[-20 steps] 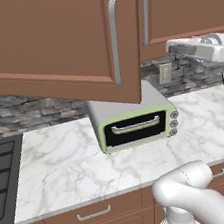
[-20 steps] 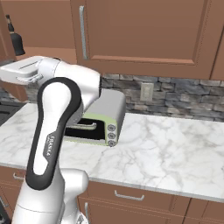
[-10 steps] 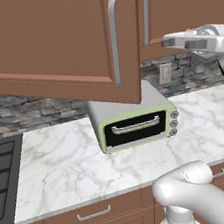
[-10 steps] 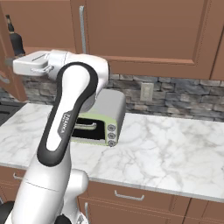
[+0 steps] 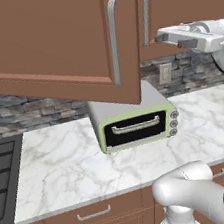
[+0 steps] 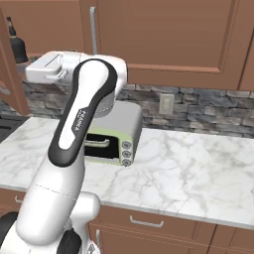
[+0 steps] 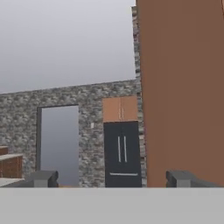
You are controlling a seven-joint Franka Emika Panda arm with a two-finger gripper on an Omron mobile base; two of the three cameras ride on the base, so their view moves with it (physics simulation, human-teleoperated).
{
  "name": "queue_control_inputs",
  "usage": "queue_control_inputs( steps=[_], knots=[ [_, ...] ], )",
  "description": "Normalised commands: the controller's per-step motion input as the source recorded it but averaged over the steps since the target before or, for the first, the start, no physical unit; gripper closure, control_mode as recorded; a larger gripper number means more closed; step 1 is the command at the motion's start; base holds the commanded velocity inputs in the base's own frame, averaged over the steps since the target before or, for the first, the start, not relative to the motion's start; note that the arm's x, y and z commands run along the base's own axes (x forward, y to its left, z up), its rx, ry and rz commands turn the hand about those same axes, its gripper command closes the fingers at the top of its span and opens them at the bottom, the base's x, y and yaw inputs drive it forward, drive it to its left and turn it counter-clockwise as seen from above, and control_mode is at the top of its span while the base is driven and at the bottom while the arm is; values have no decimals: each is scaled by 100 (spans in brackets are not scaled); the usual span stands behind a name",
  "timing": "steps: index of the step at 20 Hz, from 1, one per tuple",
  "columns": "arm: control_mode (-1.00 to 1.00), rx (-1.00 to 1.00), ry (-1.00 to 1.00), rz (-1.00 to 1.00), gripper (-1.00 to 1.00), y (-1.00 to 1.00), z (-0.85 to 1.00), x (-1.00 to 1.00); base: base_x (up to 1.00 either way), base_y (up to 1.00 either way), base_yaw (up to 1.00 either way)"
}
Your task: Get the candle and the liquor from the cabinet and move them to the dining counter.
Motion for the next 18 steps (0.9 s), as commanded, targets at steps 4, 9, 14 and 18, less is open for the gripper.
queue_control_inputs(
  steps=[4,9,14,18],
  knots=[
    [-100,0,-1,-1,-100,0,-4,58,0,0,0],
    [-100,0,0,-6,-100,3,-2,51,0,0,0],
    [-100,-1,0,-8,-100,18,-7,25,0,0,0],
    [-100,-5,0,-2,-100,43,-15,2,0,0,0]
  ],
)
